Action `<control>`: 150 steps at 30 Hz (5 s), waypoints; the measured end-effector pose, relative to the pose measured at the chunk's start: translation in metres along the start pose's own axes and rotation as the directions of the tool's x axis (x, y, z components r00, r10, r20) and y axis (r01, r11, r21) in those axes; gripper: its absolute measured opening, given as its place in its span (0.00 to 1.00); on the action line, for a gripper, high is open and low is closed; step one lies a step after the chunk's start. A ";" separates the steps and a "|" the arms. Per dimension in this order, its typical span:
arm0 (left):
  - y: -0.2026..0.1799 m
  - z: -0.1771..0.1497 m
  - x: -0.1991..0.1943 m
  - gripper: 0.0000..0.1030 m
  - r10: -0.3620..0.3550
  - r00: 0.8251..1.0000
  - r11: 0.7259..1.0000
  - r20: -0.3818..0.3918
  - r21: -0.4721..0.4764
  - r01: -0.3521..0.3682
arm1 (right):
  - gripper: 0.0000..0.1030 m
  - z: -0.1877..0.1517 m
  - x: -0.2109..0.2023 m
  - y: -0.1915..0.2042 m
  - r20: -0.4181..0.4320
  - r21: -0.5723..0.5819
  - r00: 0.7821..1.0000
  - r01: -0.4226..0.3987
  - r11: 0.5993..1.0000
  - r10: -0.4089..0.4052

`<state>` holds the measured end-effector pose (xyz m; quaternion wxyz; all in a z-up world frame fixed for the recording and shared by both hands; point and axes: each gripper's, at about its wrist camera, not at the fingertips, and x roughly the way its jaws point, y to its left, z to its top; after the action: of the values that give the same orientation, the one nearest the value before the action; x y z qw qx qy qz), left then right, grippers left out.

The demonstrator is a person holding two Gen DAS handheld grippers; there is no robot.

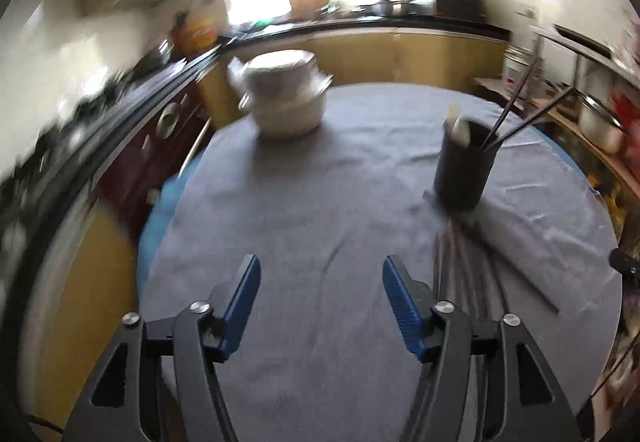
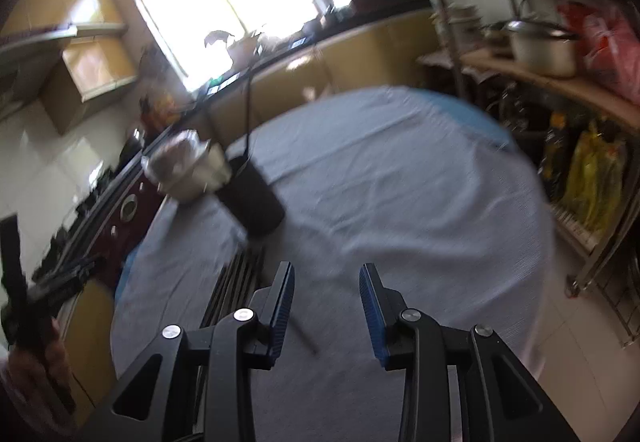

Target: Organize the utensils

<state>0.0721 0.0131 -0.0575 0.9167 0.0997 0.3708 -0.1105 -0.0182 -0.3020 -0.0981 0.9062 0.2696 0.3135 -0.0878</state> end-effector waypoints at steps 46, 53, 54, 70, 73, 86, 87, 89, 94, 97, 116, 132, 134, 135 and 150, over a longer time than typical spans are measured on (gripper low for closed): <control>-0.024 -0.070 0.001 0.64 0.123 0.990 0.992 -0.067 0.042 -0.120 | 0.35 -0.064 0.033 0.052 -0.167 -0.142 0.984 -0.090 0.986 0.066; -0.023 -0.071 0.006 0.64 0.114 0.990 0.993 -0.080 0.040 -0.111 | 0.35 -0.065 0.036 0.055 -0.175 -0.148 0.983 -0.090 0.985 0.064; -0.023 -0.071 0.007 0.64 0.113 0.990 0.993 -0.083 0.038 -0.110 | 0.35 -0.065 0.037 0.055 -0.176 -0.149 0.982 -0.091 0.985 0.064; -0.022 -0.088 0.033 0.64 -0.037 0.976 0.999 -0.216 0.003 0.038 | 0.35 -0.037 0.063 0.023 -0.163 -0.192 0.978 0.095 0.977 -0.128; -0.022 -0.090 0.034 0.62 -0.067 0.971 0.998 -0.229 -0.008 0.067 | 0.35 -0.039 0.075 0.025 -0.201 -0.215 0.971 0.082 0.973 -0.126; -0.034 -0.089 0.035 0.20 -0.189 0.954 0.982 -0.233 -0.015 0.190 | 0.08 -0.054 0.075 0.038 -0.251 -0.272 0.964 0.022 0.962 -0.093; -0.035 -0.089 0.035 0.20 -0.199 0.952 0.980 -0.233 -0.017 0.201 | 0.07 -0.055 0.074 0.037 -0.263 -0.263 0.961 0.008 0.965 -0.079; -0.037 -0.090 0.033 0.20 -0.222 0.947 0.975 -0.231 -0.020 0.223 | 0.07 -0.057 0.069 0.036 -0.295 -0.232 0.955 -0.032 0.972 -0.039; -0.039 -0.089 0.032 0.20 -0.243 0.943 0.970 -0.228 -0.032 0.242 | 0.06 -0.067 0.060 0.030 -0.366 -0.132 0.928 -0.117 0.984 0.061; -0.036 -0.088 0.034 0.20 -0.260 0.938 0.966 -0.229 -0.061 0.252 | 0.06 -0.076 0.052 0.028 -0.405 -0.090 0.908 -0.153 0.984 0.104; -0.043 -0.012 0.089 0.41 -0.300 0.925 0.952 -0.234 -0.015 0.305 | 0.28 0.001 0.081 0.056 -0.310 -0.139 0.935 -0.223 0.965 0.171; -0.078 0.027 0.144 0.37 -0.323 0.902 0.939 -0.285 0.018 0.342 | 0.20 -0.011 0.139 0.068 -0.427 -0.264 0.904 -0.143 0.954 0.017; -0.076 0.028 0.146 0.28 -0.310 0.907 0.944 -0.284 0.022 0.329 | 0.07 -0.016 0.138 0.074 -0.410 -0.323 0.912 -0.125 0.938 -0.020; -0.075 0.028 0.146 0.25 -0.307 0.908 0.944 -0.284 0.028 0.327 | 0.07 -0.019 0.137 0.075 -0.410 -0.345 0.911 -0.116 0.931 -0.039; -0.068 0.027 0.148 0.08 -0.269 0.910 0.953 -0.315 0.049 0.299 | 0.09 -0.017 0.096 0.020 -0.432 -0.261 0.897 -0.025 0.965 -0.094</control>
<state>0.1744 -0.0781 -0.1491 0.8168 0.1047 0.5124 -0.2436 0.0555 -0.2744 -0.1600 0.8373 0.1558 0.5241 0.0011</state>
